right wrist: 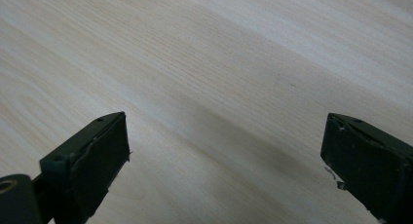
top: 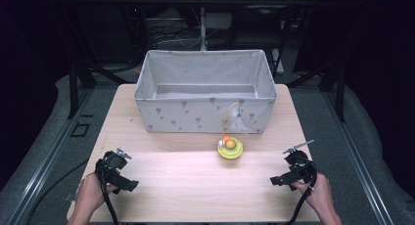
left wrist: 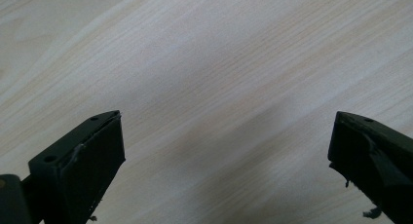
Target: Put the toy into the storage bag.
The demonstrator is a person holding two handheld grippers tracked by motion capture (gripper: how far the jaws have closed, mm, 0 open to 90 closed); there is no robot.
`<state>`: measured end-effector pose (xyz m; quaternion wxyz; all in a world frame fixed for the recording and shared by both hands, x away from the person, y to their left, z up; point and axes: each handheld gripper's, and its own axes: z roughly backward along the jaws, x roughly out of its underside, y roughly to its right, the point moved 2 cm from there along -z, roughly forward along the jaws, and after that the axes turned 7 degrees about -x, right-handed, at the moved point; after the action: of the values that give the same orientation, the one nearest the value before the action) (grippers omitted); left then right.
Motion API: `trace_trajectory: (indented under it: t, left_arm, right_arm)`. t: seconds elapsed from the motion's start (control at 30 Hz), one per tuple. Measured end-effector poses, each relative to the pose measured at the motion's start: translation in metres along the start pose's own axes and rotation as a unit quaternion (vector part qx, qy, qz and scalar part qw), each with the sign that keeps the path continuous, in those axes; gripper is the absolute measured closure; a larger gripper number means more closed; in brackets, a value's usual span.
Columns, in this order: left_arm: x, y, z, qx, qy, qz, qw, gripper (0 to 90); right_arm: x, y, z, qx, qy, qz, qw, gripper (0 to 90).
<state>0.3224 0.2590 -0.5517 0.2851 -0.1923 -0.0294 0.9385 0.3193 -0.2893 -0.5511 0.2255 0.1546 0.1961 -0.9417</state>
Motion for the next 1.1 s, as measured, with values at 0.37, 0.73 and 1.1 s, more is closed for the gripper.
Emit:
trace_trajectory:
  t: [0.37, 0.73, 1.1]
  left_arm:
    - [0.001, 0.0, -0.001, 0.001, -0.007, -0.003, 1.0, 0.2]
    - [0.004, 0.0, 0.0, 0.0, -0.01, 0.001, 1.0, 0.2]
    - [0.005, 0.002, -0.003, 0.006, -0.018, -0.002, 0.9998, 0.2]
  right_arm:
    - [-0.004, -0.009, 0.004, -0.001, -0.023, 0.018, 0.9996, 3.6]
    - [-0.016, -0.039, 0.015, -0.019, -0.029, 0.049, 0.9982, 4.0]
    - [-0.038, -0.06, 0.015, -0.053, -0.051, 0.084, 0.9938, 4.8]
